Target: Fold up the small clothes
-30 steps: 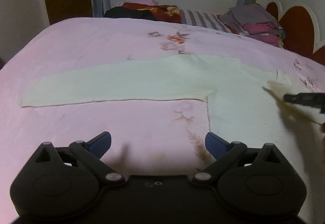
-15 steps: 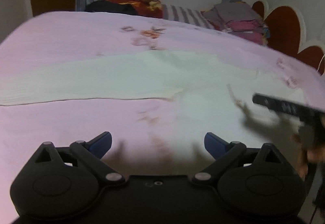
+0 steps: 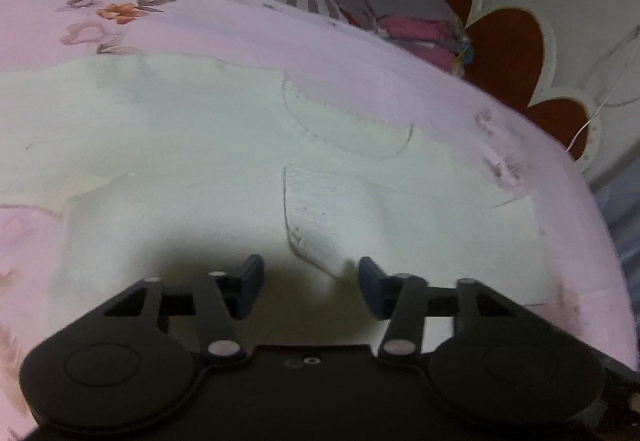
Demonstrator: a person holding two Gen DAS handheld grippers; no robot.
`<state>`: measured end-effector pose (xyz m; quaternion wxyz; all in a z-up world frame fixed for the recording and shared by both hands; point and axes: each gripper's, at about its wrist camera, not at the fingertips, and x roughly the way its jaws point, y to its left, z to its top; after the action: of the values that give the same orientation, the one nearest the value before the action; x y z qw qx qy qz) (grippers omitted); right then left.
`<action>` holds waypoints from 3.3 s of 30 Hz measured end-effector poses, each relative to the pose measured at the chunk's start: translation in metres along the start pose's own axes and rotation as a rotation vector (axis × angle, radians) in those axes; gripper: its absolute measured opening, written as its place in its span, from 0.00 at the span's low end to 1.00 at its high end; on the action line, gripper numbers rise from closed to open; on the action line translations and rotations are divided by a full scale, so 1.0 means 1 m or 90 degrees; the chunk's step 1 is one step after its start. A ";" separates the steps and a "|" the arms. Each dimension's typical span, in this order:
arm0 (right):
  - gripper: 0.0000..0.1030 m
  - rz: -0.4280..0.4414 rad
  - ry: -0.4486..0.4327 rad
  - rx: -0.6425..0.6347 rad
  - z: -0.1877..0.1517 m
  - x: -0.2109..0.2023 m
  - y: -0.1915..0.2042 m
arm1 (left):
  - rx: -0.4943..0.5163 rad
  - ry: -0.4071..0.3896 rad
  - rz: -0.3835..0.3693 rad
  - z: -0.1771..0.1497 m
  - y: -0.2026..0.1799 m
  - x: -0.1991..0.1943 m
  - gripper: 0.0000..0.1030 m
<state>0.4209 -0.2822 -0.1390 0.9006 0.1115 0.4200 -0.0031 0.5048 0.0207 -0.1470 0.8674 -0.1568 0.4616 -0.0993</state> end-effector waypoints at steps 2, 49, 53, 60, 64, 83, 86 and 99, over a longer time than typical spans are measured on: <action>0.46 0.001 0.007 0.020 0.003 0.004 -0.011 | 0.007 -0.007 0.000 0.000 -0.004 0.007 0.28; 0.02 0.068 0.002 -0.048 0.030 0.018 0.010 | 0.160 -0.114 0.083 0.007 0.002 -0.022 0.53; 0.02 0.016 0.008 -0.013 0.031 0.027 -0.015 | 0.089 -0.092 0.115 0.011 0.039 -0.010 0.44; 0.02 0.092 -0.019 -0.044 0.061 0.037 0.013 | 0.101 -0.122 0.091 0.030 0.017 -0.011 0.51; 0.02 0.141 0.022 -0.116 0.068 0.072 0.053 | 0.132 -0.103 0.101 0.036 0.003 0.011 0.51; 0.02 0.026 0.039 -0.052 0.133 0.113 -0.021 | 0.166 -0.103 0.176 0.042 0.030 -0.001 0.52; 0.02 0.039 0.041 -0.085 0.113 0.092 -0.013 | 0.201 -0.122 0.166 0.035 0.019 -0.008 0.58; 0.02 0.029 0.050 -0.076 0.050 0.048 -0.005 | 0.159 -0.090 0.151 0.009 0.029 -0.011 0.57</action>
<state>0.4893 -0.2931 -0.1454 0.8884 0.0674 0.4517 0.0467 0.5068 0.0523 -0.1446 0.9161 0.0009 0.3987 -0.0416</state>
